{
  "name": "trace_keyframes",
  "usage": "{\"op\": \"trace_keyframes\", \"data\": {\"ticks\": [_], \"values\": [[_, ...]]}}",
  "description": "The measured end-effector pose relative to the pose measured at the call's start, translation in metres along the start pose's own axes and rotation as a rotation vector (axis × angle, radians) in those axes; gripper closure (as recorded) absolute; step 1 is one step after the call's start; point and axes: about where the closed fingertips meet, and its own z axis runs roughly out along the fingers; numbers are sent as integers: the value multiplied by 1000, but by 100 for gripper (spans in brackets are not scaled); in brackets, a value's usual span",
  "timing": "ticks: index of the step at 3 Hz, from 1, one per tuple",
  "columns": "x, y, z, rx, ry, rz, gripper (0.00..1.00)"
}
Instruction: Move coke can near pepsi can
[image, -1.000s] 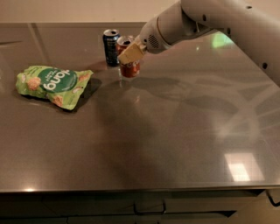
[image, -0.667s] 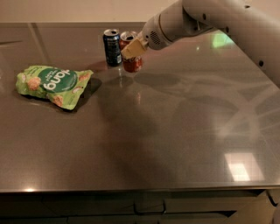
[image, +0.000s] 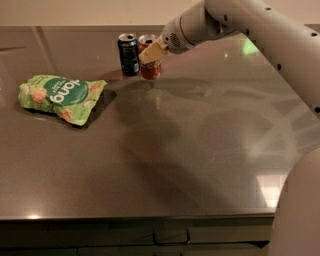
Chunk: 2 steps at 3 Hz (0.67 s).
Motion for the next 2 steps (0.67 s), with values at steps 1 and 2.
{"op": "trace_keyframes", "data": {"ticks": [1,2], "values": [[2,-7,12,-11,14,22,84],[3,-9,20,-22,19,35,60]]}}
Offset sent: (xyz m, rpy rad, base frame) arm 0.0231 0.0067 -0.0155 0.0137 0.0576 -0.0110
